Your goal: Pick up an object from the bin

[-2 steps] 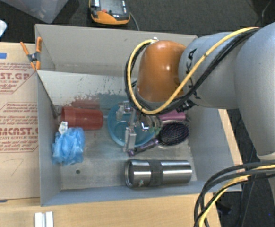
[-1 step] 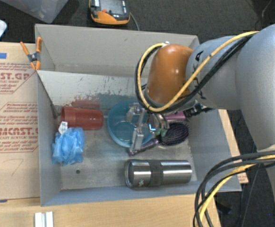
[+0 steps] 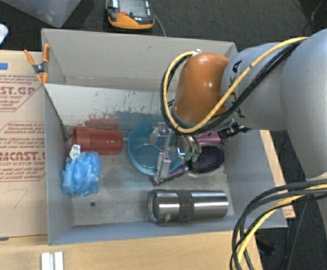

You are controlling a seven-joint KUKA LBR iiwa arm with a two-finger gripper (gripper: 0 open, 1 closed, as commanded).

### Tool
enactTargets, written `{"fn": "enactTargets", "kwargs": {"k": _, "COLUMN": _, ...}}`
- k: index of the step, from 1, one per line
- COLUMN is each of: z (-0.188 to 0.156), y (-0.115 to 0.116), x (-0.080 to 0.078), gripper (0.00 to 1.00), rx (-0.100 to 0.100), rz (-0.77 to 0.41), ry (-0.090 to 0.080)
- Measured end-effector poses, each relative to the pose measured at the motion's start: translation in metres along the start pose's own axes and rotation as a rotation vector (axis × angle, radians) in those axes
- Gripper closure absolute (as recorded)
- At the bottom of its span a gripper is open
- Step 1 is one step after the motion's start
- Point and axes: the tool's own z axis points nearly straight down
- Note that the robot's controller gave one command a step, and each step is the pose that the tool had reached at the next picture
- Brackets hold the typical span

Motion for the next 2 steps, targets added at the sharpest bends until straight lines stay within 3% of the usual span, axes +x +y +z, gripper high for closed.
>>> {"fn": "enactTargets", "kwargs": {"k": 1, "z": -0.100, "y": 0.042, "x": 0.026, "gripper": 0.00, "rx": 0.000, "rz": -0.348, "ry": 0.003}}
{"fn": "enactTargets", "kwargs": {"k": 2, "z": -0.029, "y": -0.014, "x": 0.006, "gripper": 0.00, "rx": 0.001, "rz": -0.089, "ry": -0.001}}
